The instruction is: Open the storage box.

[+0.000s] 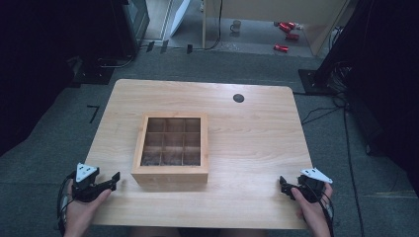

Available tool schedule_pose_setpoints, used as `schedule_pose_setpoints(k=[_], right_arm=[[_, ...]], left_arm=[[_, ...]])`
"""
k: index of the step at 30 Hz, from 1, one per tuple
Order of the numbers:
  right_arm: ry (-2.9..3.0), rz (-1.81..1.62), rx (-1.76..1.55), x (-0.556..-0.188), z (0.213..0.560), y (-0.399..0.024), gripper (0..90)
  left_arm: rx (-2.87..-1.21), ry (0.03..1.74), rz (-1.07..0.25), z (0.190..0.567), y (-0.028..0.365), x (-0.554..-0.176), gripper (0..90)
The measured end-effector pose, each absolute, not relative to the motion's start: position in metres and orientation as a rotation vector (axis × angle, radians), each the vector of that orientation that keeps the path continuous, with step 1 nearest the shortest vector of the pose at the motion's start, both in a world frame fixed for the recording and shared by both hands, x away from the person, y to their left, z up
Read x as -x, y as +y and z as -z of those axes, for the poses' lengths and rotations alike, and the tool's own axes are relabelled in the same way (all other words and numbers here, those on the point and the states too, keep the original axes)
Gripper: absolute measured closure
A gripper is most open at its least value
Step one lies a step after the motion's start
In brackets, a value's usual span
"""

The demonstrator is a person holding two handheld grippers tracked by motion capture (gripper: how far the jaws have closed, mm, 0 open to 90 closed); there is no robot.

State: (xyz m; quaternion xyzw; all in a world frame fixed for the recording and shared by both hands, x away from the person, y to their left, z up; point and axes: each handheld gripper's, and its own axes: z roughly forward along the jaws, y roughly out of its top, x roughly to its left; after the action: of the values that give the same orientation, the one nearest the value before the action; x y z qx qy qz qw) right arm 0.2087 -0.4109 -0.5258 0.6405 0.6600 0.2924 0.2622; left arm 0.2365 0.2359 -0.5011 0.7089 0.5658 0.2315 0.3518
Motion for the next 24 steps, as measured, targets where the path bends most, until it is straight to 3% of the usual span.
schedule_pose_setpoints(k=[8,18,24], right_arm=[[1.787,-0.792,-1.73,-0.209,0.526,-0.411,6.3],[1.787,-0.792,-1.729,-0.211,0.526,-0.41,6.3],[1.781,-0.789,-1.737,-0.211,0.526,-0.409,6.3]], left_arm=[[-1.798,1.382,-0.527,0.481,0.237,-0.23,21.7],[-1.764,1.183,-0.403,0.471,0.236,-0.218,33.6],[-1.787,1.124,-0.337,0.472,0.228,-0.218,35.9]])
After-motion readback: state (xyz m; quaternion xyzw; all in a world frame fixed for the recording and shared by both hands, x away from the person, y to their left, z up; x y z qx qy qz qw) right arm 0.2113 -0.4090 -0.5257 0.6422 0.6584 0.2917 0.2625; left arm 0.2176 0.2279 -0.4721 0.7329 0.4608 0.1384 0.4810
